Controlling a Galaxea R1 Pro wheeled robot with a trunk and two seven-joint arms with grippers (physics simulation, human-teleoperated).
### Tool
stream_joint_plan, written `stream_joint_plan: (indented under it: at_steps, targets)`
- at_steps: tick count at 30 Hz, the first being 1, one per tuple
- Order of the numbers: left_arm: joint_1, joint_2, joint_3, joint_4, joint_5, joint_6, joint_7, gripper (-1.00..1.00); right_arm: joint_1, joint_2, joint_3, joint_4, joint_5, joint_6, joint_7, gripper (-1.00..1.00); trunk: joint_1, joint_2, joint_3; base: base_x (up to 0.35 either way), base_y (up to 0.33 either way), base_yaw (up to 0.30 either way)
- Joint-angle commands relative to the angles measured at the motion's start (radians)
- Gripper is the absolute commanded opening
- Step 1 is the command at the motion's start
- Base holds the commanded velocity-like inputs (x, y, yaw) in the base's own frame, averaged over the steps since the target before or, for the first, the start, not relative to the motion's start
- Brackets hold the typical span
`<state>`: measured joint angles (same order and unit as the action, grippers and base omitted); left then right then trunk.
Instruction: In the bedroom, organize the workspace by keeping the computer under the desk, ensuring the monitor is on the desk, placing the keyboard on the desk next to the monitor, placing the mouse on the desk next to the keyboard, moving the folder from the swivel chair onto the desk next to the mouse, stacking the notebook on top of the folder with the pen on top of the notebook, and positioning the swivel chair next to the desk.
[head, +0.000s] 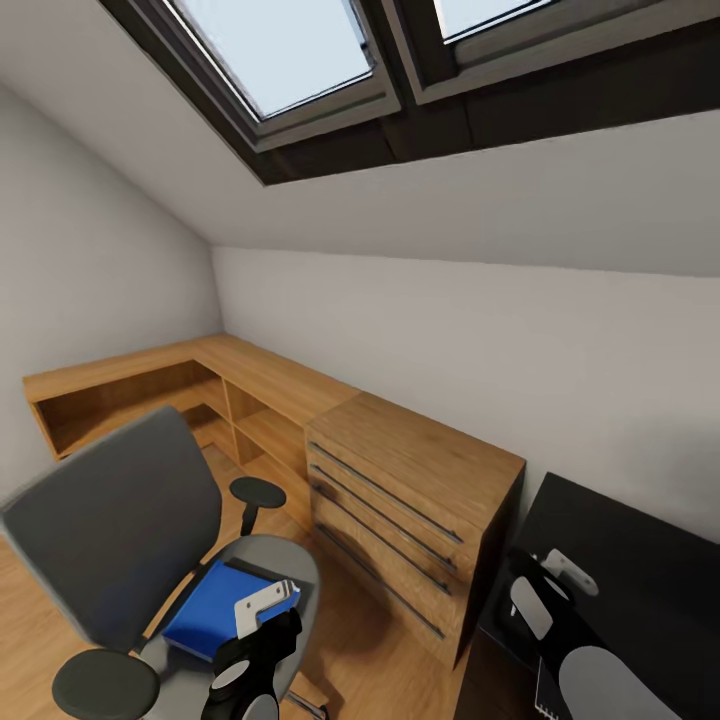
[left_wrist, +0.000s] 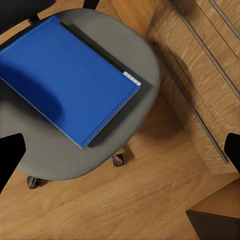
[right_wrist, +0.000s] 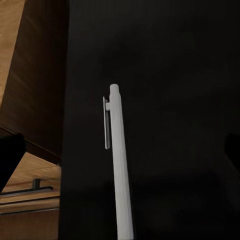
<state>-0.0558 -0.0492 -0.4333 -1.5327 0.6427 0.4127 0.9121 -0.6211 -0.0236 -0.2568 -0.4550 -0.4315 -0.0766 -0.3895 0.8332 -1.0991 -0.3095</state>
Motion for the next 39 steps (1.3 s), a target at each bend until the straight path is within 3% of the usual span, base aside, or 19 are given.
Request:
stream_joint_plan:
  at_steps: [1,13,18,25,39]
  targets:
    - [-0.001,0.000,-0.001,-0.001,0.005,0.005,0.007,1.00,-0.001,0.000,0.002,-0.001,-0.011,-0.007,0.000,1.00,0.000,-0.001,-0.001,0.000,0.000,0.000]
    - [-0.001,0.000,-0.001,-0.001,0.006,0.006,0.006,1.00,0.001,0.010,0.081,-0.081,-0.011,-0.006,-0.002,1.00,0.000,-0.001,-0.001,0.000,0.000,0.000]
    - [-0.001,0.001,0.000,-0.001,0.006,0.006,0.005,1.00,0.002,0.035,0.110,-0.121,-0.011,-0.005,-0.005,1.00,0.000,-0.001,-0.001,0.000,0.000,0.000]
    - [-0.001,0.000,0.000,-0.001,0.005,0.006,0.005,1.00,0.004,0.081,0.125,-0.143,-0.002,-0.005,-0.012,1.00,0.000,-0.001,-0.001,0.000,0.000,0.004]
    - [-0.001,0.000,-0.001,0.002,0.005,0.005,0.008,1.00,0.006,0.098,0.144,-0.135,0.071,-0.005,-0.015,1.00,0.000,-0.001,-0.001,0.000,0.000,0.200]
